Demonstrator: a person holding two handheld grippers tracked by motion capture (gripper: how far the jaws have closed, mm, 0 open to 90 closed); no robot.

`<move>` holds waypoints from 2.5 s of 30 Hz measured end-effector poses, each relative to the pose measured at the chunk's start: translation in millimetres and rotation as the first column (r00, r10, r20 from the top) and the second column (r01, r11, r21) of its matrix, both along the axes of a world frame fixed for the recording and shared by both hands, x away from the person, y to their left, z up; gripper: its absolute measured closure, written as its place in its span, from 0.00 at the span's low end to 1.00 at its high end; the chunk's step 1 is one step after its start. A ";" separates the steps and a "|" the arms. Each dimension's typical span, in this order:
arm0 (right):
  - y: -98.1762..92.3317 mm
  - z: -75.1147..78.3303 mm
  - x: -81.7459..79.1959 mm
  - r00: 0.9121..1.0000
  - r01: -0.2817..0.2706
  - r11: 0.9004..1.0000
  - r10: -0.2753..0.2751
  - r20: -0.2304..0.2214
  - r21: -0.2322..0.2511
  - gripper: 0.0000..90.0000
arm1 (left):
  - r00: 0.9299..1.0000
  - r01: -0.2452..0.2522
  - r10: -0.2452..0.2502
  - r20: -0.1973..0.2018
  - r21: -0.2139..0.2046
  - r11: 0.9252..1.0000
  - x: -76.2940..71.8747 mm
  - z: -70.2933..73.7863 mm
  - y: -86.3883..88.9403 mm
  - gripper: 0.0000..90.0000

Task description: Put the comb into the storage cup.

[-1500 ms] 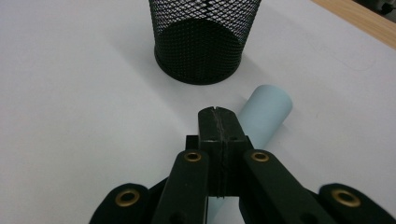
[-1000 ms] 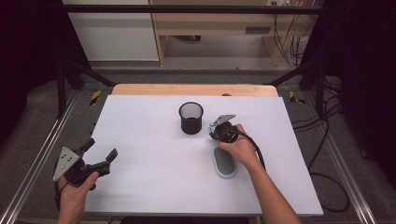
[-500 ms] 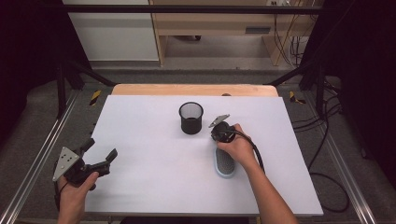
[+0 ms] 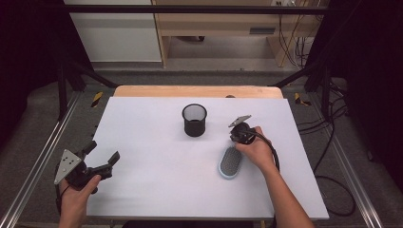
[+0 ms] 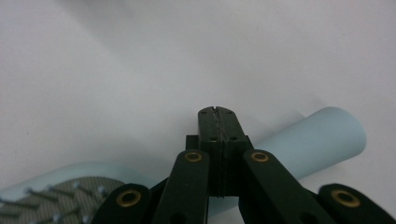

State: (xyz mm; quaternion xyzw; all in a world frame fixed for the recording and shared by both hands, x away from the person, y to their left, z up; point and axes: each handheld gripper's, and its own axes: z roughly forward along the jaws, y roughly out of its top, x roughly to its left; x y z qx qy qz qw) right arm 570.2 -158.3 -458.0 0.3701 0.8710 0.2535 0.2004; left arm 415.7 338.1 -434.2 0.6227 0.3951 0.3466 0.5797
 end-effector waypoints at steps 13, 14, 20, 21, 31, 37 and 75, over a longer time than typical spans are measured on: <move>-31.8 -2.5 -2.4 0.998 0.060 0.998 -0.060 -0.003 -0.021 1.00 | 1.000 0.004 -0.004 -0.008 0.006 1.000 0.9 -1.0 -0.4 0.04; -35.1 -2.6 -3.1 0.998 0.064 0.998 -0.064 -0.003 -0.019 1.00 | 1.000 0.004 -0.004 -0.008 0.007 1.000 1.0 -1.0 -0.4 0.04; -53.9 -2.6 -10.0 0.996 0.095 0.996 -0.095 -0.003 -0.005 1.00 | 1.000 0.001 -0.001 -0.013 0.012 1.000 1.3 -1.6 -0.4 0.04; -56.7 -2.3 -11.4 0.994 0.106 0.994 -0.106 -0.009 0.000 1.00 | 1.000 -0.001 0.001 -0.014 0.012 1.000 1.6 -1.9 -0.1 0.04; -89.3 -1.3 -24.4 0.987 0.159 0.987 -0.159 -0.023 0.002 1.00 | 1.000 -0.008 0.008 -0.018 0.013 1.000 2.1 -2.5 1.6 0.04; -103.2 -2.5 -37.1 0.985 0.167 0.985 -0.165 -0.042 0.044 1.00 | 1.000 -0.008 0.009 -0.022 0.018 1.000 2.7 -3.1 1.4 0.04; -90.1 -3.1 -132.8 0.990 0.097 0.985 -0.080 -0.118 0.143 1.00 | 0.999 -0.018 0.019 -0.027 0.019 1.000 2.8 -3.9 4.1 0.04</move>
